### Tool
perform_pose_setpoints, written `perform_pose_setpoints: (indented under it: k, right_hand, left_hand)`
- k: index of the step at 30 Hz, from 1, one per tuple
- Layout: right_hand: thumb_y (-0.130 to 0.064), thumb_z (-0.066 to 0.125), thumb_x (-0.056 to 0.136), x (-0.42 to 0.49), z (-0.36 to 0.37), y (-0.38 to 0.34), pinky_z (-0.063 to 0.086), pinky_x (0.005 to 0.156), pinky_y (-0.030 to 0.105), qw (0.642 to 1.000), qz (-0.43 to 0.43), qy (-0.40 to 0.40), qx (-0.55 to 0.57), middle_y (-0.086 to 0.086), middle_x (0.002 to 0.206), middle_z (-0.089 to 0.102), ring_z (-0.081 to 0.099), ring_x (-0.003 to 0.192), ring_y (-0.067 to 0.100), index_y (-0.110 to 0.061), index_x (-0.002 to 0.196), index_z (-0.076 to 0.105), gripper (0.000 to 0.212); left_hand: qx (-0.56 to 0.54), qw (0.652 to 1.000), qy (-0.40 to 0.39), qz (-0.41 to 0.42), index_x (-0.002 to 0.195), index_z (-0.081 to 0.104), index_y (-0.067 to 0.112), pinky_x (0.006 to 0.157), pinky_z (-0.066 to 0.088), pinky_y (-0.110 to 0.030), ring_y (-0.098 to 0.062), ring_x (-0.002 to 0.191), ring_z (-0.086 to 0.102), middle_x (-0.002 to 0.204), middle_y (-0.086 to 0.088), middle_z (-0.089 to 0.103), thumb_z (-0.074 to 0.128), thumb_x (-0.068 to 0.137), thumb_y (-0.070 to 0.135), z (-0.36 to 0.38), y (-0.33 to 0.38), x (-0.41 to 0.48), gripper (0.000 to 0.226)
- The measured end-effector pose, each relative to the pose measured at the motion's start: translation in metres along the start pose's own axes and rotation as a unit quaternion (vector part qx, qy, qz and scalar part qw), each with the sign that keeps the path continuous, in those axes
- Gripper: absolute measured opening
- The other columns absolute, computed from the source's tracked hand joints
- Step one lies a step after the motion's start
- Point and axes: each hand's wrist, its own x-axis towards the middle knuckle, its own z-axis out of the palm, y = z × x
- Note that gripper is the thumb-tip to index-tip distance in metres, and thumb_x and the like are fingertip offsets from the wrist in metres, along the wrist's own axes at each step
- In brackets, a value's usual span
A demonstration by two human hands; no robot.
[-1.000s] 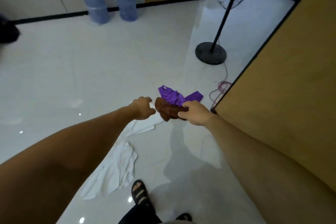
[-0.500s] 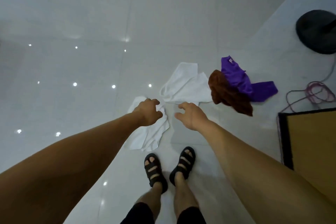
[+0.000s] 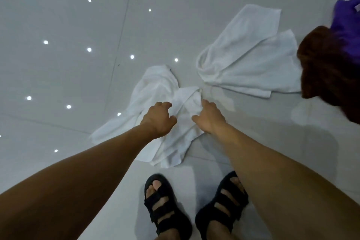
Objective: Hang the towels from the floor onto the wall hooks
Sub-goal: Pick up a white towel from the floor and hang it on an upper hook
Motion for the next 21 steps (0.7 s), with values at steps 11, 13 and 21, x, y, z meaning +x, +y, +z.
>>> perform_pose_setpoints:
  k: [11, 13, 21]
  right_hand:
    - [-0.03, 0.06, 0.085, 0.017, 0.028, -0.003, 0.042, 0.081, 0.031, 0.993, -0.037, 0.04, 0.103, 0.014, 0.119, 0.062, 0.057, 0.108, 0.032, -0.009, 0.124, 0.057, 0.044]
    - [-0.035, 0.062, 0.076, -0.029, -0.001, -0.013, 0.038, 0.071, 0.028, 0.987, -0.072, 0.055, 0.131, 0.009, 0.098, 0.065, 0.059, 0.093, 0.03, -0.014, 0.1, 0.063, 0.032]
    - [-0.046, 0.065, 0.06, -0.224, -0.18, -0.036, 0.049, 0.073, 0.034, 0.91, -0.054, 0.02, 0.41, -0.004, 0.083, 0.069, 0.062, 0.084, 0.019, -0.025, 0.077, 0.069, 0.027]
  left_hand:
    - [-0.08, 0.996, 0.021, -0.021, 0.151, 0.017, 0.021, 0.102, 0.043, -0.044, -0.027, 0.131, 0.041, 0.146, -0.009, 0.038, 0.07, 0.078, 0.032, 0.014, -0.017, 0.023, 0.09]
    - [-0.095, 0.995, -0.028, -0.012, 0.152, 0.009, 0.023, 0.103, 0.041, -0.042, -0.027, 0.132, 0.04, 0.147, -0.008, 0.035, 0.078, 0.07, 0.029, -0.01, 0.004, -0.001, 0.108]
    - [-0.165, 0.971, -0.132, 0.111, 0.123, 0.052, 0.02, 0.068, 0.044, -0.018, -0.016, 0.097, 0.057, 0.101, 0.006, 0.058, 0.065, 0.075, 0.012, -0.17, 0.161, -0.136, 0.05]
